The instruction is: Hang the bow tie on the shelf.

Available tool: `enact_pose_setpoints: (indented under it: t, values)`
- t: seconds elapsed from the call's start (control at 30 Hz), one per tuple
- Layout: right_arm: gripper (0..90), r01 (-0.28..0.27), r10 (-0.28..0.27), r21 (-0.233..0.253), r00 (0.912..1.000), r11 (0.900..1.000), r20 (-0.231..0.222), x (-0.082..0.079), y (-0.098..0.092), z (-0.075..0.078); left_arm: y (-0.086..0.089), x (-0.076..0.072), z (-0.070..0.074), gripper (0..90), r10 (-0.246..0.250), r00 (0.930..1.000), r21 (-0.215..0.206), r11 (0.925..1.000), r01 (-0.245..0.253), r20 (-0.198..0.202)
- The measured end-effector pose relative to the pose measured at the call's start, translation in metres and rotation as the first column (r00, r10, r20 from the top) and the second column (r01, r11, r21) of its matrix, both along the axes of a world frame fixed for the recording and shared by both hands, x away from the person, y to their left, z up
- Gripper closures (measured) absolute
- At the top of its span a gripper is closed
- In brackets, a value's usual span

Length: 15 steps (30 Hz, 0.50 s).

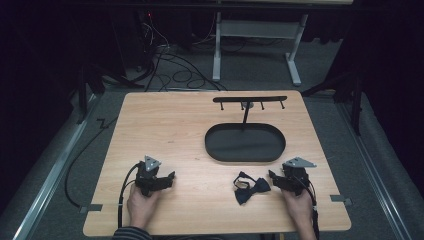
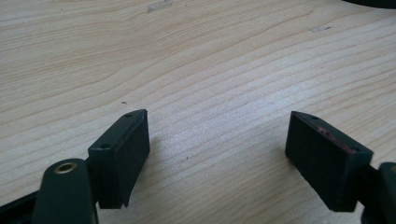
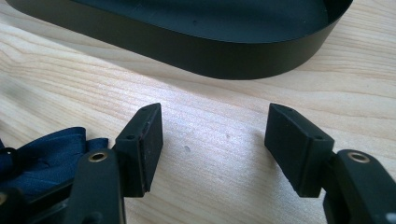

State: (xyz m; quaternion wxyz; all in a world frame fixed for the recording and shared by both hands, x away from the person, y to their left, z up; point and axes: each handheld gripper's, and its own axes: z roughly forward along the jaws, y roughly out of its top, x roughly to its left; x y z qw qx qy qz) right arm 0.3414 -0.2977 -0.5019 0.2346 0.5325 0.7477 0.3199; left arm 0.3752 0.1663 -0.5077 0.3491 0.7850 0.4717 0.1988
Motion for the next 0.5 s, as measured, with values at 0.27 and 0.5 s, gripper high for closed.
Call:
enact_pose_setpoints:
  t: [0.27,0.5]
  values:
    - [37.6,-0.002,0.002,0.000,1.0000,1.000,-0.001,0.0000,0.0002,0.0000,0.0000,0.0000,0.0000,22.2,0.000,1.0000,0.000,1.0000,0.000,0.000]
    - [37.4,-0.002,0.002,0.000,1.0000,1.000,-0.003,0.0000,0.0003,0.0000,-0.0001,0.0000,0.0000,22.2,0.000,1.0000,0.001,1.0000,0.000,0.000]
